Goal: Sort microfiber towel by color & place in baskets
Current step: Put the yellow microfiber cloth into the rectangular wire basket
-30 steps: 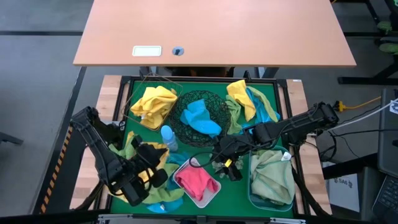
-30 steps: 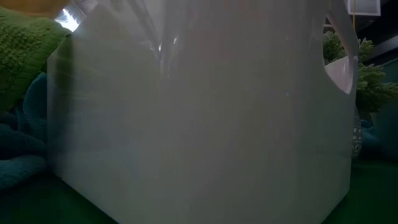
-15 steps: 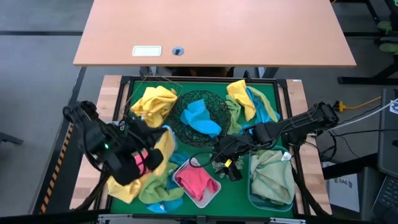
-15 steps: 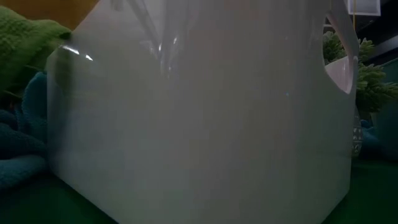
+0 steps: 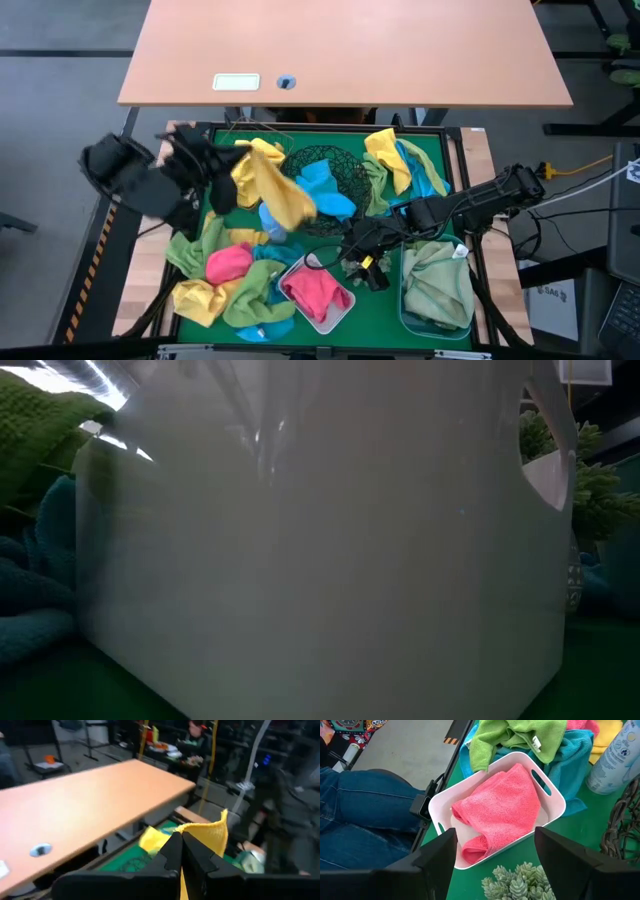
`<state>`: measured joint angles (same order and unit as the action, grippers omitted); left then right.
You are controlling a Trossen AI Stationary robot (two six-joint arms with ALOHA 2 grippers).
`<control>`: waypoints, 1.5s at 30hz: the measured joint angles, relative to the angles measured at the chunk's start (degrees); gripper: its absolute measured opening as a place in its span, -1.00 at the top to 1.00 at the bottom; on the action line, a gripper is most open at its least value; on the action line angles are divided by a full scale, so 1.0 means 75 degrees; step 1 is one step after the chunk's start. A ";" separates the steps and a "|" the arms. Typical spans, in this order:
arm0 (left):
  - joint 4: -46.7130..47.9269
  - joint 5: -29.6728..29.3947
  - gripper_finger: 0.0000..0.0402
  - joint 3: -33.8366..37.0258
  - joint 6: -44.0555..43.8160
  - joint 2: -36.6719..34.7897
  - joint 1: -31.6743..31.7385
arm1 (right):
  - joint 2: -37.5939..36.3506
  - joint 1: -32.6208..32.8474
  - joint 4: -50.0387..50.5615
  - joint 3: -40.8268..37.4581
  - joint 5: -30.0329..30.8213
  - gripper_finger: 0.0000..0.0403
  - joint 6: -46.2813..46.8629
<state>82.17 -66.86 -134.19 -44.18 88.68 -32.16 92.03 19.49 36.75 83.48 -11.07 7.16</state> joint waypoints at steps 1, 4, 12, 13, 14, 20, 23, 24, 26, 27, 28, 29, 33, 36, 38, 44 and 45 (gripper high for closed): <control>-0.0015 -0.0062 1.00 -0.0003 0.0125 -0.0088 0.0113 | 0.0000 0.0000 0.0003 0.0002 0.0000 -0.31 0.0000; -0.0029 -0.0209 1.00 -0.0003 0.0432 -0.0323 0.0519 | 0.0000 0.0000 0.0055 0.0000 -0.0001 -0.31 0.0000; 0.0056 -0.0135 1.00 -0.0006 0.1338 -0.0837 0.2006 | 0.0003 0.0000 0.0050 0.0000 -0.0003 -0.31 0.0000; 0.0177 -0.0060 1.00 -0.0002 0.1346 -0.0841 0.2171 | 0.0003 0.0001 0.0052 0.0000 -0.0003 -0.31 0.0000; 0.0315 0.0027 1.00 0.0024 0.1331 -0.0844 0.2328 | 0.0003 0.0002 0.0052 0.0000 -0.0003 -0.31 0.0000; 0.1031 0.0857 1.00 0.0586 0.0793 -0.0809 0.3102 | 0.0003 0.0001 0.0052 0.0000 -0.0003 -0.31 -0.0003; 0.1026 0.0931 1.00 0.1263 0.0783 -0.0786 0.3467 | 0.0003 0.0000 0.0055 0.0000 -0.0003 -0.31 -0.0003; 0.1047 0.0986 1.00 0.1535 0.0779 -0.0786 0.3612 | 0.0003 0.0000 0.0055 0.0000 -0.0003 -0.31 -0.0003; 0.1046 0.1168 1.00 0.2087 0.0772 -0.0789 0.3976 | 0.0003 0.0001 0.0068 0.0000 -0.0003 -0.31 -0.0003; 0.1049 0.1279 1.00 0.2376 0.0771 -0.0789 0.4183 | 0.0003 0.0003 0.0096 0.0000 -0.0003 -0.31 -0.0003; 0.1047 0.1396 1.00 0.2656 0.0773 -0.0789 0.4380 | 0.0003 0.0003 0.0112 0.0000 -0.0003 -0.31 -0.0003; 0.1046 0.1502 1.00 0.2921 0.0773 -0.0786 0.4580 | 0.0003 0.0003 0.0113 0.0000 -0.0006 -0.31 -0.0003; 0.1047 0.2127 1.00 0.3809 0.0937 -0.0783 0.5491 | 0.0003 0.0000 0.0114 0.0000 -0.0003 -0.31 -0.0003; 0.1043 0.2757 1.00 0.4386 0.1178 -0.0786 0.6143 | 0.0003 0.0000 0.0114 0.0000 -0.0006 -0.31 -0.0003; 0.0970 0.3223 1.00 0.4824 0.1365 -0.0789 0.6533 | 0.0003 0.0002 0.0114 0.0000 -0.0003 -0.31 -0.0004; 0.0045 0.5291 1.00 0.6366 0.1963 -0.0789 0.7251 | 0.0003 0.0001 0.0114 0.0000 -0.0006 -0.31 -0.0005; -0.0165 0.5662 1.00 0.6619 0.2114 -0.0792 0.7313 | 0.0003 0.0001 0.0117 0.0000 -0.0006 -0.31 -0.0003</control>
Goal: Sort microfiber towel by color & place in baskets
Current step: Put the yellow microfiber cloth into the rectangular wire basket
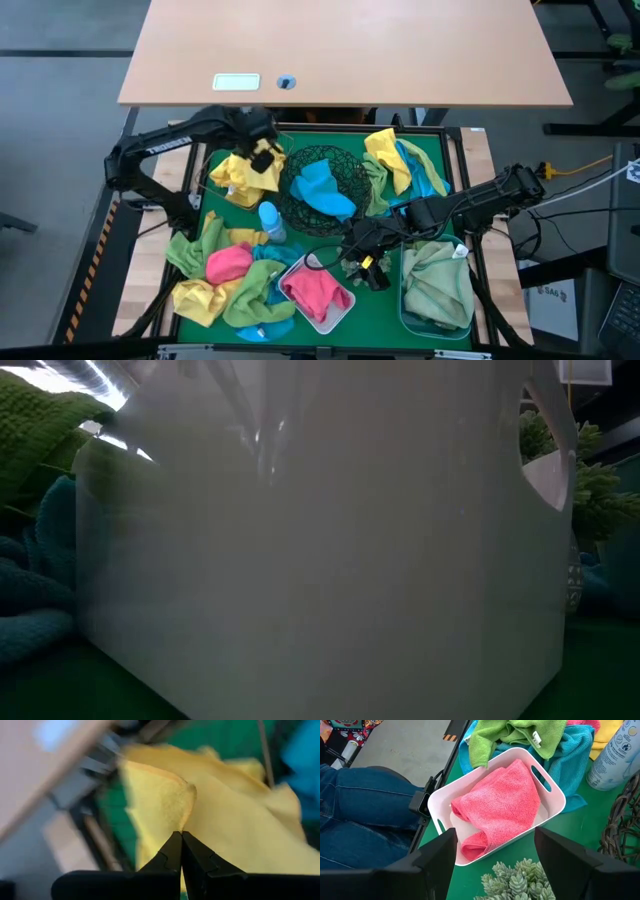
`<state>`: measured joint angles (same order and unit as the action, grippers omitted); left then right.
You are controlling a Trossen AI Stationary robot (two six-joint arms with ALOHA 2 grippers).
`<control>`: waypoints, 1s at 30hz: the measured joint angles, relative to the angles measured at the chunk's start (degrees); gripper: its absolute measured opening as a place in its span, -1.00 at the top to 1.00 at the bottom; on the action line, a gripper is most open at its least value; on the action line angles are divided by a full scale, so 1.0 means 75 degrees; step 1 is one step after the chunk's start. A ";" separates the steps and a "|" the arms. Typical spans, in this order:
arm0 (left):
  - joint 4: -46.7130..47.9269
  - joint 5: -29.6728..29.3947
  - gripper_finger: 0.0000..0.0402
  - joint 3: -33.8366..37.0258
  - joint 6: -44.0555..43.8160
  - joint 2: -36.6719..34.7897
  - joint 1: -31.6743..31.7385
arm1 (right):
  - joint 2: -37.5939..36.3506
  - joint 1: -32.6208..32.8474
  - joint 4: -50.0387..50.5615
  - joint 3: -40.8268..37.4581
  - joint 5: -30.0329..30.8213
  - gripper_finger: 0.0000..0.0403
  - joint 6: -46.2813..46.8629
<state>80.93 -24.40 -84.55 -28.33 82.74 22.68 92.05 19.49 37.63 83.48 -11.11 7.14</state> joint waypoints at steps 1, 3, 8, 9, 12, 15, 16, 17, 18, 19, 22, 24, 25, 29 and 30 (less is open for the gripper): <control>-0.0257 0.0383 1.00 0.0283 0.0134 0.0001 0.0058 | 0.0000 0.0002 -0.0001 0.0000 0.0000 -0.31 0.0000; -0.0865 0.1159 1.00 0.0805 0.0382 0.0003 0.0157 | 0.0000 0.0002 0.0000 0.0000 0.0000 -0.31 0.0000; -0.2061 0.2515 1.00 0.1893 0.0739 0.0003 0.0441 | 0.0000 0.0002 0.0000 0.0000 0.0000 -0.31 0.0000; -0.2296 0.2614 1.00 0.2105 0.0785 0.0003 0.0494 | 0.0000 0.0001 0.0003 0.0000 -0.0001 -0.31 0.0000; -0.2786 0.2673 1.00 0.2727 0.0803 0.0003 0.0652 | 0.0000 -0.0001 0.0003 0.0000 -0.0001 -0.31 -0.0001; -0.3080 0.2671 1.00 0.3280 0.0803 0.0003 0.0837 | 0.0000 -0.0001 0.0003 0.0000 0.0000 -0.31 0.0000; -0.3147 0.2671 1.00 0.3445 0.0806 0.0003 0.0898 | 0.0000 0.0002 0.0003 0.0000 -0.0003 -0.31 0.0000; -0.3203 0.2671 1.00 0.3604 0.0803 0.0003 0.0959 | 0.0000 -0.0001 0.0005 0.0000 -0.0002 -0.31 0.0000; -0.3237 0.2676 1.00 0.3744 0.0803 0.0003 0.1014 | 0.0000 0.0002 0.0006 0.0000 -0.0003 -0.31 0.0000; -0.3247 0.2676 1.00 0.3872 0.0803 0.0003 0.1075 | 0.0000 0.0001 0.0007 0.0000 -0.0004 -0.31 0.0000; -0.3288 0.2674 1.00 0.4182 0.0797 0.0003 0.1181 | -0.0007 -0.0001 0.0053 0.0000 -0.0110 -0.31 0.0019; -0.3300 0.2649 1.00 0.4300 0.0797 0.0003 0.1194 | -0.0095 -0.0001 0.0113 -0.0003 -0.0259 -0.31 0.0071; -0.3288 0.2627 1.00 0.4329 0.0794 0.0003 0.1192 | -0.0173 -0.0001 0.0119 -0.0003 -0.0341 -0.31 0.0088; -0.3324 0.2599 1.00 0.4341 0.0800 0.0000 0.1188 | -0.0637 0.0005 0.0259 0.0000 -0.0340 -0.31 0.0213; -0.3341 0.2596 1.00 0.4341 0.0800 0.0000 0.1188 | -0.0750 0.0005 0.0291 0.0000 -0.0303 -0.31 0.0212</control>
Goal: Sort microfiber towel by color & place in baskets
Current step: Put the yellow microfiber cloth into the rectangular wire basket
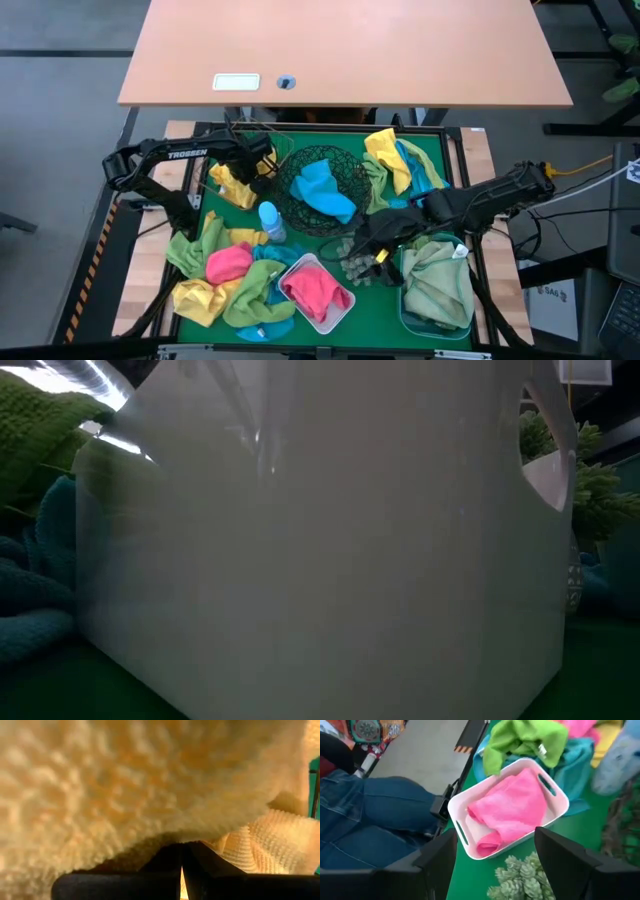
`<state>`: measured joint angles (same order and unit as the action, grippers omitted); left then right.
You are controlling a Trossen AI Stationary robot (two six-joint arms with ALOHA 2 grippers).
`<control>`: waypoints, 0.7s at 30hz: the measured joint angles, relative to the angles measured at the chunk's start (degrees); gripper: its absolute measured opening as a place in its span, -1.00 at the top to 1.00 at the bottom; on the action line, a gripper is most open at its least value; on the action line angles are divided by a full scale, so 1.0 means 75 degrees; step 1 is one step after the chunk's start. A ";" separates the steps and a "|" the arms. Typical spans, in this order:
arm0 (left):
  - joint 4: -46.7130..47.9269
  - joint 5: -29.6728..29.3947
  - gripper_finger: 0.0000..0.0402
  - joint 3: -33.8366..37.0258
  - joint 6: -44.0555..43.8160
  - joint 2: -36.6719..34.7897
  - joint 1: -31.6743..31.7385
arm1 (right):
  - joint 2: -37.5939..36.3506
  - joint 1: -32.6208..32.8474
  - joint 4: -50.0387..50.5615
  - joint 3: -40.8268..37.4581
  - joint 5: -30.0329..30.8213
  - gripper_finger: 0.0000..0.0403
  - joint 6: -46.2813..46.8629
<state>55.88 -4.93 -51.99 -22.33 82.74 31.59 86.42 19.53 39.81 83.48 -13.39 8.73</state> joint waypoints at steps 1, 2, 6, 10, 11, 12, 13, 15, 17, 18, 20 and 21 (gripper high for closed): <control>0.0003 -0.0003 1.00 -0.0009 0.0000 0.0000 0.0000 | -0.0130 0.0000 0.0056 0.0000 0.0052 -0.31 0.0002; 0.0003 -0.0003 1.00 -0.0025 0.0000 0.0000 0.0000 | -0.0257 0.0000 0.0137 0.0000 0.0100 -0.31 0.0006; -0.0008 0.0175 0.91 -0.0040 -0.0191 0.0000 0.0002 | -0.0796 -0.0006 0.0496 0.0001 0.0365 -0.31 -0.0004; -0.0009 0.0511 0.71 -0.0043 -0.0528 0.0000 0.0003 | -0.1258 -0.0006 0.1299 0.0000 0.1527 -0.31 -0.0008; -0.0006 0.0604 0.65 -0.0043 -0.0554 0.0000 0.0003 | -0.1370 -0.0012 0.1568 0.0000 0.1913 -0.31 -0.0005; -0.0009 0.0669 0.60 -0.0046 -0.0551 0.0000 0.0003 | -0.1486 -0.0022 0.1827 0.0000 0.2298 -0.31 -0.0005; -0.0012 0.0735 0.55 -0.0046 -0.0551 0.0000 0.0003 | -0.1576 -0.0023 0.2088 0.0003 0.2694 -0.31 -0.0005; -0.0004 0.0826 0.48 -0.0046 -0.0552 0.0000 0.0003 | -0.1730 -0.0096 0.2622 0.0006 0.3375 -0.31 -0.0008; 0.0027 0.0948 0.45 -0.0046 -0.0560 -0.0020 0.0004 | -0.1819 -0.0264 0.3068 0.0006 0.3753 -0.31 -0.0002; 0.0031 0.1012 0.44 -0.0052 -0.0584 -0.0051 0.0009 | -0.1850 -0.0384 0.3226 0.0006 0.3825 -0.31 0.0001; 0.0122 0.1091 0.44 -0.0144 -0.0598 -0.0143 -0.0006 | -0.1869 -0.0725 0.3413 0.0006 0.3845 -0.31 -0.0001; 0.0172 0.1137 0.44 -0.0214 -0.0600 -0.0184 -0.0019 | -0.1869 -0.0904 0.3445 0.0006 0.3846 -0.31 -0.0003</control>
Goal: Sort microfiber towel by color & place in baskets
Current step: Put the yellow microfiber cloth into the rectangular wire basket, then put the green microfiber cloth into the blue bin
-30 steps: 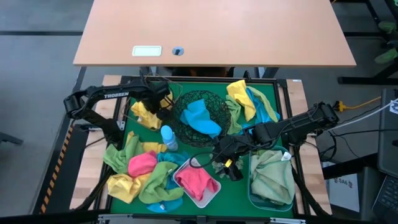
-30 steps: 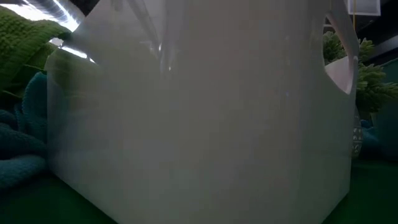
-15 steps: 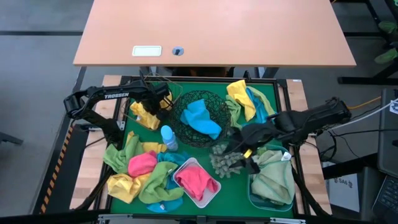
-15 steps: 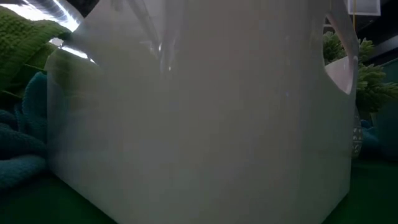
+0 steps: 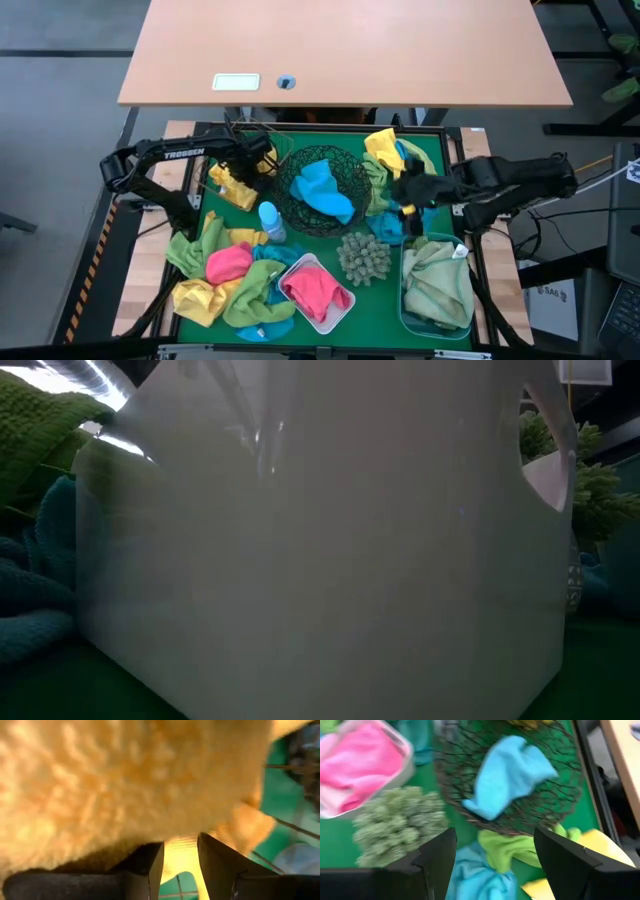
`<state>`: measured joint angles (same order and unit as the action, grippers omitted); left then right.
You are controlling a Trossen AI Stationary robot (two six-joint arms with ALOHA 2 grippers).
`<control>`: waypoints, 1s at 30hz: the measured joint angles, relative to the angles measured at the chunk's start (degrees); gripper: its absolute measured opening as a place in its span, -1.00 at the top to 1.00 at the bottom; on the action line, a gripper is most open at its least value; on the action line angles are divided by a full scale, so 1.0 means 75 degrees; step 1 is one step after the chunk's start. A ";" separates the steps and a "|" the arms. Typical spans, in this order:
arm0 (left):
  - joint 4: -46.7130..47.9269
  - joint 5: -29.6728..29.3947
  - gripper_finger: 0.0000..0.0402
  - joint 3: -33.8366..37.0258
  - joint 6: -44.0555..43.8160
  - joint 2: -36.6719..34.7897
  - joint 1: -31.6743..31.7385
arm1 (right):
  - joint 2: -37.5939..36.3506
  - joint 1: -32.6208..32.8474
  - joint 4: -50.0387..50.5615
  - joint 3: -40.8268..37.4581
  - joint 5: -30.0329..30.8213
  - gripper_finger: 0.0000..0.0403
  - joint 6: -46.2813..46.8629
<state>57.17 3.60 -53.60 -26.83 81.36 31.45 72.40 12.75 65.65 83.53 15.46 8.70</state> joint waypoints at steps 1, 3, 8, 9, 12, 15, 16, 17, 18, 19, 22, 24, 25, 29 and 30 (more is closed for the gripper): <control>0.0054 0.0045 0.44 -0.0072 0.0000 -0.0051 -0.0019 | 0.0003 -0.0172 0.0022 -0.0003 0.0001 -0.31 -0.0004; 0.0176 0.0069 0.44 -0.0232 -0.0002 -0.0173 -0.0059 | 0.0005 -0.0546 -0.0058 -0.0125 -0.0024 -0.31 -0.0083; 0.0203 0.0081 0.44 -0.0620 -0.0003 -0.0625 -0.0072 | 0.0011 -0.1419 -0.0163 -0.0673 -0.0596 -0.31 -0.0288; 0.0203 0.0081 0.44 -0.0698 -0.0003 -0.0719 -0.0072 | 0.0009 -0.1562 -0.0168 -0.0815 -0.0618 -0.31 -0.0346; 0.0201 0.0081 0.44 -0.0889 -0.0011 -0.1053 -0.0072 | 0.0010 -0.1980 -0.0164 -0.1303 -0.0686 -0.31 -0.0432; 0.0197 0.0081 0.44 -0.1008 -0.0167 -0.1376 -0.0072 | 0.0009 -0.2377 -0.0250 -0.1772 -0.0802 -0.31 -0.0546; 0.0189 0.0079 0.44 -0.1035 -0.0211 -0.1479 -0.0072 | 0.0009 -0.2493 -0.0317 -0.1930 -0.0805 -0.31 -0.0600; 0.0185 0.0078 0.44 -0.1058 -0.0216 -0.1565 -0.0072 | 0.0010 -0.2606 -0.0436 -0.2083 -0.0807 -0.31 -0.0618; 0.0174 0.0074 0.44 -0.1077 -0.0216 -0.1644 -0.0072 | 0.0012 -0.2713 -0.0602 -0.2237 -0.0812 -0.31 -0.0623; 0.0169 0.0073 0.44 -0.1079 -0.0219 -0.1718 -0.0072 | 0.0012 -0.2817 -0.0819 -0.2399 -0.0820 -0.31 -0.0623; 0.0157 0.0073 0.44 -0.1082 -0.0224 -0.1887 -0.0112 | 0.0012 -0.3101 -0.1354 -0.2853 -0.1172 -0.31 -0.0616; 0.0151 0.0068 0.44 -0.1082 -0.0227 -0.1972 -0.0155 | 0.0012 -0.3205 -0.1690 -0.3187 -0.1441 -0.31 -0.0596; 0.0149 0.0070 0.44 -0.1084 -0.0227 -0.1999 -0.0184 | 0.0011 -0.3230 -0.1869 -0.3347 -0.1554 -0.31 -0.0580; 0.0145 0.0070 0.44 -0.1085 -0.0227 -0.2011 -0.0300 | 0.0012 -0.3203 -0.2462 -0.3937 -0.1678 -0.31 -0.0549; 0.0145 0.0069 0.44 -0.1085 -0.0227 -0.2011 -0.0317 | 0.0012 -0.3203 -0.2634 -0.4082 -0.1686 -0.31 -0.0547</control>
<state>58.26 4.12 -61.73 -28.53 66.28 29.07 72.49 -11.27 45.89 52.91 2.81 4.60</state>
